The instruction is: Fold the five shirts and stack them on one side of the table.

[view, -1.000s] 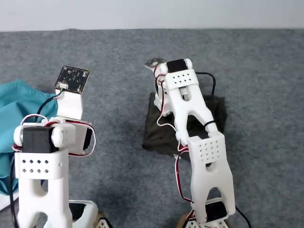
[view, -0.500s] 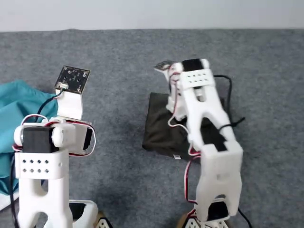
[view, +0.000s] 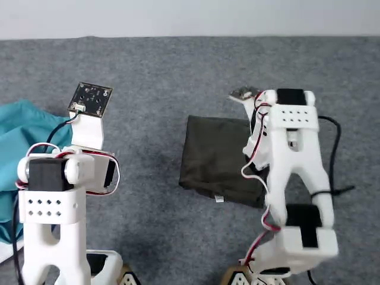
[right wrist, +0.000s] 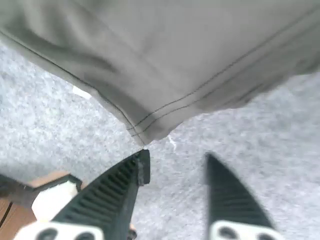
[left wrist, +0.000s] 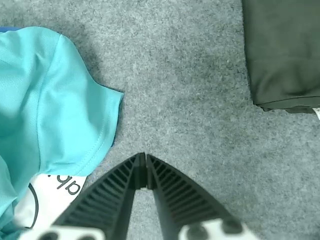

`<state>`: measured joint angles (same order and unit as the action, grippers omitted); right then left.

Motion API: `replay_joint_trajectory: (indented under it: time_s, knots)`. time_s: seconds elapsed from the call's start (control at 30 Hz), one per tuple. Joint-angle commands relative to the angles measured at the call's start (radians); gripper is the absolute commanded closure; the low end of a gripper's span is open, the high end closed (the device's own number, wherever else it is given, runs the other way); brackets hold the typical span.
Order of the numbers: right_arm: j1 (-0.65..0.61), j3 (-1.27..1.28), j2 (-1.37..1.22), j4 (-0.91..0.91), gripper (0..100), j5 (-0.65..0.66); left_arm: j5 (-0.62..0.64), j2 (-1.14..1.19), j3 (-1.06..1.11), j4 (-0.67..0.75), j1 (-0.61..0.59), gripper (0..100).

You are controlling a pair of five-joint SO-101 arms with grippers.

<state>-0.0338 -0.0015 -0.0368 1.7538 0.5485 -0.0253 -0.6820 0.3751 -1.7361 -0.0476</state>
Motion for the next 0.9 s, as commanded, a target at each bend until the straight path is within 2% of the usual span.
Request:
replay_joint_trajectory:
  time_s: [0.0, 0.2, 0.33, 0.47, 0.63, 0.8, 0.87]
  knots:
    - [-0.051, -0.008, 0.157, 0.042, 73.0, -0.057, -0.011, -0.02, -0.002, 0.006, 0.0, 100]
    - [-0.217, 0.011, 0.174, 0.039, 87.4, -0.183, -0.012, -0.02, -0.002, 0.006, -0.002, 100]
    - [-0.252, 0.06, 0.081, 0.002, 99.5, -0.259, -0.014, -0.023, -0.004, 0.006, -0.002, 100]
    - [-0.242, 0.046, 0.018, -0.027, 99.1, -0.319, -0.025, -0.028, -0.007, 0.006, -0.003, 100]
    - [-0.219, -0.092, -0.012, -0.031, 98.3, -0.327, -0.061, -0.028, -0.004, 0.003, -0.003, 100]
    - [-0.11, -0.241, -0.137, -0.042, 98.2, -0.361, -0.061, -0.028, -0.002, 0.0, -0.003, 100]
    - [-0.056, -0.313, -0.203, -0.036, 95.2, -0.381, -0.061, -0.028, -0.002, 0.0, -0.003, 100]
